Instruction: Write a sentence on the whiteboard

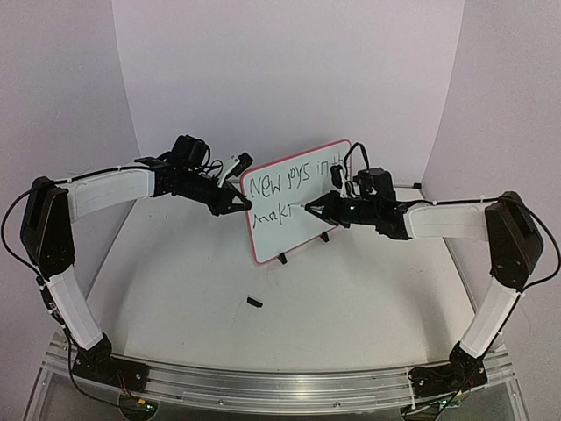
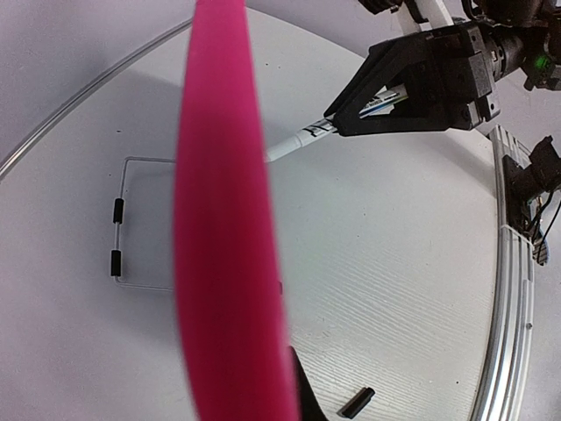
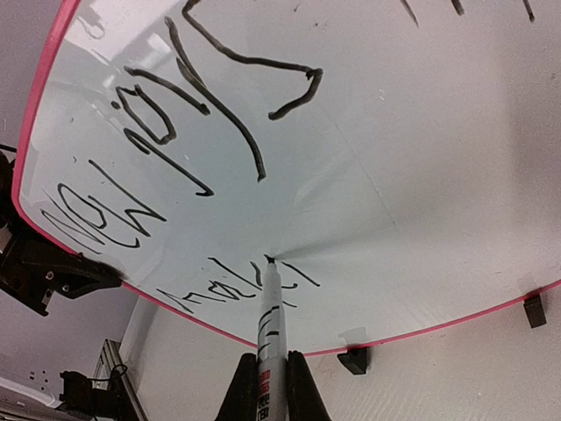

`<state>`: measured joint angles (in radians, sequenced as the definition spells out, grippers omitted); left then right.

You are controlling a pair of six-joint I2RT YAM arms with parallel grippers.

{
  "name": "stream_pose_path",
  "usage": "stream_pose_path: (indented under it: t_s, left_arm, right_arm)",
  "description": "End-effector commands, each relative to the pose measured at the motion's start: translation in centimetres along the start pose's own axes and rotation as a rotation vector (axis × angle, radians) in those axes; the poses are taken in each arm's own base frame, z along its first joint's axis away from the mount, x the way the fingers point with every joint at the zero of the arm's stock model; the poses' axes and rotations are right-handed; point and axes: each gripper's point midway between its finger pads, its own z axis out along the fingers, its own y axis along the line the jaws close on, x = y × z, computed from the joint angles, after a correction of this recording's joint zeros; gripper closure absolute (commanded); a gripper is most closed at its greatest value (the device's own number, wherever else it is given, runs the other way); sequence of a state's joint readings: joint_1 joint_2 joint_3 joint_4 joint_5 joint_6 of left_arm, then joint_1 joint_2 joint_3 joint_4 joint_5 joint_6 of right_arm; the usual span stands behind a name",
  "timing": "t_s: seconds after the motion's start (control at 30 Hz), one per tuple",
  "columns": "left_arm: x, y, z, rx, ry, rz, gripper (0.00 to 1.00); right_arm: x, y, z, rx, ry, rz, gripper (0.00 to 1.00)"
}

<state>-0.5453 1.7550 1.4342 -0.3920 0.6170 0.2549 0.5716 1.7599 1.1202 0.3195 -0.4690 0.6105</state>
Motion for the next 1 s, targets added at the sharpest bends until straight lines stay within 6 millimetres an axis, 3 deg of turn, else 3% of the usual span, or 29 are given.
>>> stream_pose_path:
  t_s: [0.0,0.33,0.97]
  left_arm:
    - [3.7,-2.9,1.4,0.111,0.134,-0.072,1.00]
    - [3.8,-2.8,1.5,0.111,0.137,-0.074,1.00]
    - [3.7,-2.9,1.4,0.110,0.137,-0.073,1.00]
  right_arm:
    - [-2.1,1.1,0.0,-0.026,-0.052,-0.033,1.00]
    - [-1.6,0.9,-2.5,0.009,-0.075,-0.041,1.00]
    - [-1.6,-0.8,-0.6,0.024,-0.049,-0.025,1.00]
